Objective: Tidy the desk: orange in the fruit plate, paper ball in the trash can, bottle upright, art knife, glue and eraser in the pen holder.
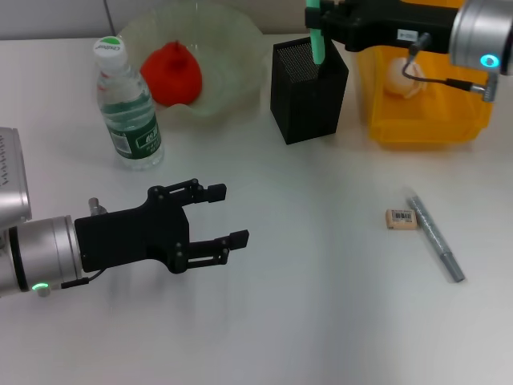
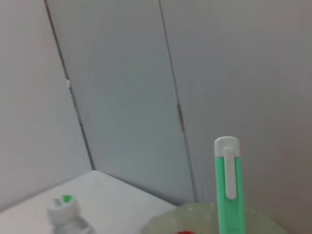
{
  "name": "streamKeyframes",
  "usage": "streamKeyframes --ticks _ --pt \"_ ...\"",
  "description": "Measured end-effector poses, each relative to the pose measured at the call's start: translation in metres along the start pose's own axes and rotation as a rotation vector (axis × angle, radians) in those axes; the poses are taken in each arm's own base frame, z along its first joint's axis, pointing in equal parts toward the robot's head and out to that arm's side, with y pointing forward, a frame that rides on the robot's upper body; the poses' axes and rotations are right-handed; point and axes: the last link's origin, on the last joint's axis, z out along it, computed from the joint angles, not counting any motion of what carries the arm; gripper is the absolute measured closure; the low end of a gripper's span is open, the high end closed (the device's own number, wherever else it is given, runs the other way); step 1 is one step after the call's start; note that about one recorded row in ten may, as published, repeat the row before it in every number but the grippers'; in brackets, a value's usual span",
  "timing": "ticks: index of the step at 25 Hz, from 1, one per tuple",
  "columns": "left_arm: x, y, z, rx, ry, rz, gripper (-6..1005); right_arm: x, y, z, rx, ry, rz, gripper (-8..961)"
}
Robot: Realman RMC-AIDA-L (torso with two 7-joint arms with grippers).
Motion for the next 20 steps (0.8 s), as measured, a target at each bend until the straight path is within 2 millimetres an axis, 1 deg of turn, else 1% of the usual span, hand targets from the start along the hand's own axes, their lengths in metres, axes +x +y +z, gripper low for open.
streamKeyframes --ticks 1,11,15,20 --pt "0.000 0.000 0.000 0.000 0.000 0.000 216 0.002 -0.002 0.006 0.016 0.007 -0.013 776" --pt "-0.001 0.001 -0.001 -0.001 0.004 -0.004 216 0.010 -0.007 0.022 0.075 0.037 -0.045 774" --pt "0.000 0.001 -0.001 0.002 0.009 -0.004 216 0.012 -0.010 0.024 0.098 0.044 -0.045 772" --pt "0.001 0.001 -0.002 0.004 0.014 -0.005 216 0.016 -0.011 0.022 0.108 0.049 -0.051 771"
